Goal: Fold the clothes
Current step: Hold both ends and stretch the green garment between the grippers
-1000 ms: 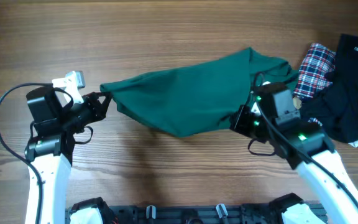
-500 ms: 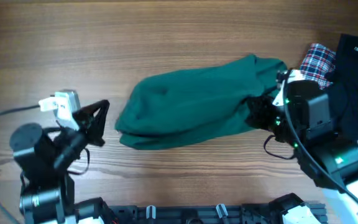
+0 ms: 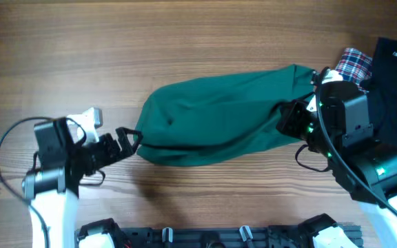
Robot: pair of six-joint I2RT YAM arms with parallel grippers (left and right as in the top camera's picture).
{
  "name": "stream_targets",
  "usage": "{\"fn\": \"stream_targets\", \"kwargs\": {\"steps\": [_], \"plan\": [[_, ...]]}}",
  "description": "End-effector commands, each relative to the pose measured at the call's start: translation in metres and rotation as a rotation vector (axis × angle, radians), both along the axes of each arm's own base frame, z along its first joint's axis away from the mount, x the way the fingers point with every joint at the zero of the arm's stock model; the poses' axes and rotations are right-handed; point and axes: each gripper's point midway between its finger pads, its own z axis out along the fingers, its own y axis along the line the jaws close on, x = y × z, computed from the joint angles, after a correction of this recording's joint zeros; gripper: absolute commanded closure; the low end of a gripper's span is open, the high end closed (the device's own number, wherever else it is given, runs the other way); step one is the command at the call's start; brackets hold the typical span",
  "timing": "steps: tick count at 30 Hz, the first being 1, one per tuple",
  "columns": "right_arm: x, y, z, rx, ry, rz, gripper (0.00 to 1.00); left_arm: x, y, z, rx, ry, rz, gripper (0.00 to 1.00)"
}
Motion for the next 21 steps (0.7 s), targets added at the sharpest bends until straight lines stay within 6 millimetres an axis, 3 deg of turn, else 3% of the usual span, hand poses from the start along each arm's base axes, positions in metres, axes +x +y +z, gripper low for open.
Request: {"fn": "stream_targets", "kwargs": {"steps": [1,6,11,18,20,21], "plan": [[0.003,-0.003,0.005,-0.023,-0.018,-0.004,0.96,0.016,0.005,-0.034,-0.011,0.108,-0.013,0.0],[0.003,-0.003,0.005,-0.024,-0.018,-0.003,0.96,0.034,0.007,-0.091,-0.054,0.246,-0.03,0.0],[0.003,-0.003,0.005,-0.023,-0.018,-0.004,0.95,0.036,-0.008,-0.116,-0.17,0.298,-0.084,0.04],[0.003,-0.003,0.005,-0.022,-0.018,-0.005,0.96,0.044,-0.015,-0.112,-0.205,0.228,-0.14,0.15],[0.003,-0.003,0.005,-0.023,-0.017,-0.005,0.96,0.046,-0.019,-0.107,-0.235,0.209,-0.152,0.23],[0.003,-0.003,0.005,-0.023,-0.017,-0.005,0.96,0.046,-0.022,-0.103,-0.261,0.198,-0.161,0.34]]}}
